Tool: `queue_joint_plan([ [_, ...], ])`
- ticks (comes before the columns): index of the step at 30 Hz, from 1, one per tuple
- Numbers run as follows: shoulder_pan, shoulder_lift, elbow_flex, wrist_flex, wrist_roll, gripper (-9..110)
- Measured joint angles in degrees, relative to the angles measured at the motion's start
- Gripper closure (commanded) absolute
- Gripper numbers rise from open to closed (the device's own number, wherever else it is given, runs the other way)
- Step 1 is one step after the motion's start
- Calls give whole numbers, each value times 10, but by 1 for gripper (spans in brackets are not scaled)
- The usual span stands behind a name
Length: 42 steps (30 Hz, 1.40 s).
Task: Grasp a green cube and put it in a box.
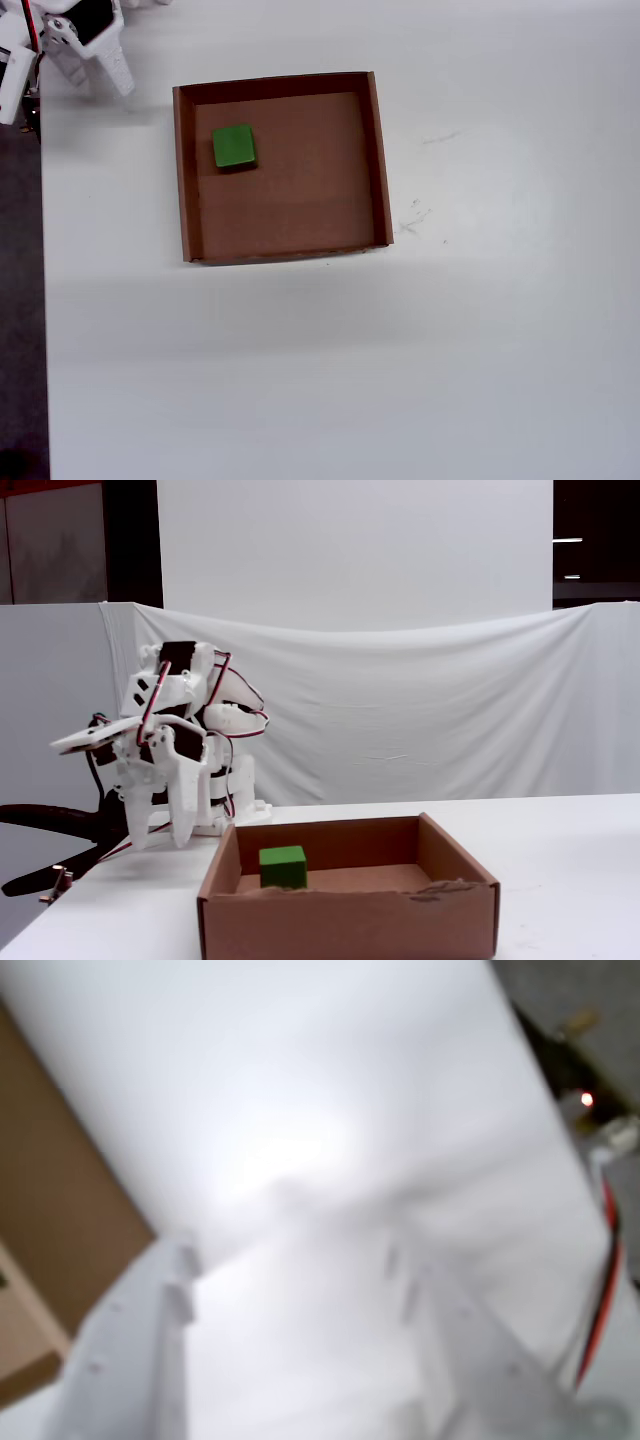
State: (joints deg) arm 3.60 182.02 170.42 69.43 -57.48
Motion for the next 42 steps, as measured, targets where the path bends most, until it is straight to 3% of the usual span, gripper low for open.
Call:
queue_joint_plan([
  [42,-12,0,2,6,0,77],
])
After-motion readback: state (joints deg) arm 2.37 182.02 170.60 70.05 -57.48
